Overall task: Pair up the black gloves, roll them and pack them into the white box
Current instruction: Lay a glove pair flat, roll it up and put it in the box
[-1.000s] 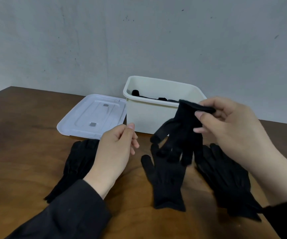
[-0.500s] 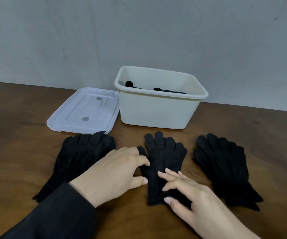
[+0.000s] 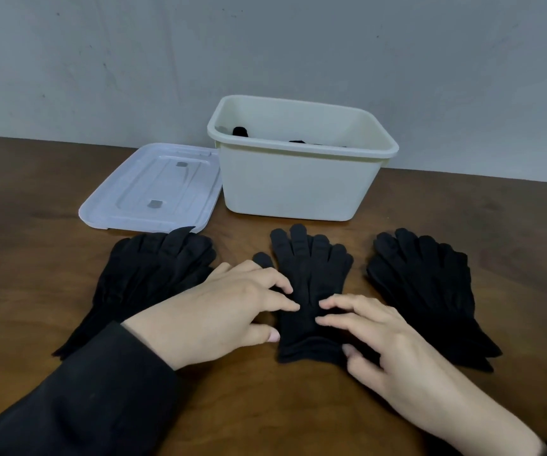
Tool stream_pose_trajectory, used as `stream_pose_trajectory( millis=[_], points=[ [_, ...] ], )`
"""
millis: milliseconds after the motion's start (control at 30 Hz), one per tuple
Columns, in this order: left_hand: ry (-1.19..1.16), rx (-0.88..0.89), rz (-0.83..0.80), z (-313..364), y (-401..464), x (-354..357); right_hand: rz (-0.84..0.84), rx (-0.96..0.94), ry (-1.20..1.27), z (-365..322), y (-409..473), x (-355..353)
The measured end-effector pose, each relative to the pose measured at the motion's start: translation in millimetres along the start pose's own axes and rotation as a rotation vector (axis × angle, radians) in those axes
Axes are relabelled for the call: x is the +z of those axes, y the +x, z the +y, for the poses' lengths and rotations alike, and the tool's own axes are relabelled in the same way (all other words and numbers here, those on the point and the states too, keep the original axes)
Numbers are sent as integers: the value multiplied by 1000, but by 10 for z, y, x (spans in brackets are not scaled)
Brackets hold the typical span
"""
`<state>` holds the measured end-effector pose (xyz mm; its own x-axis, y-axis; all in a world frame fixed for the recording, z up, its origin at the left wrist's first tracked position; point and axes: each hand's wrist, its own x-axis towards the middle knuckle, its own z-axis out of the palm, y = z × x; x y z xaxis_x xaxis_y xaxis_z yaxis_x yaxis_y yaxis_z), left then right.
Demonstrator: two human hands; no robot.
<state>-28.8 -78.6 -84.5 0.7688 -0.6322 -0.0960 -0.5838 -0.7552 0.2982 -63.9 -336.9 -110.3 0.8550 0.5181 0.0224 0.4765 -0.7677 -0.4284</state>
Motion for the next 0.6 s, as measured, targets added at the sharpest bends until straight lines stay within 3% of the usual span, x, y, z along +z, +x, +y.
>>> stream_pose_trajectory(
  millis=[133,333,500,600],
  points=[
    [10,13,7,-39,4,27,-7,-11,-49,-13,64,-5],
    [4,-19,-18,-4,-19,43,160,-36,-91,-67,242,75],
    [-64,-57,202,83,12,120,209,-20,12,-65,228,49],
    [-174,-145,244,108,15,129,219,7,85,-74,230,40]
  ],
)
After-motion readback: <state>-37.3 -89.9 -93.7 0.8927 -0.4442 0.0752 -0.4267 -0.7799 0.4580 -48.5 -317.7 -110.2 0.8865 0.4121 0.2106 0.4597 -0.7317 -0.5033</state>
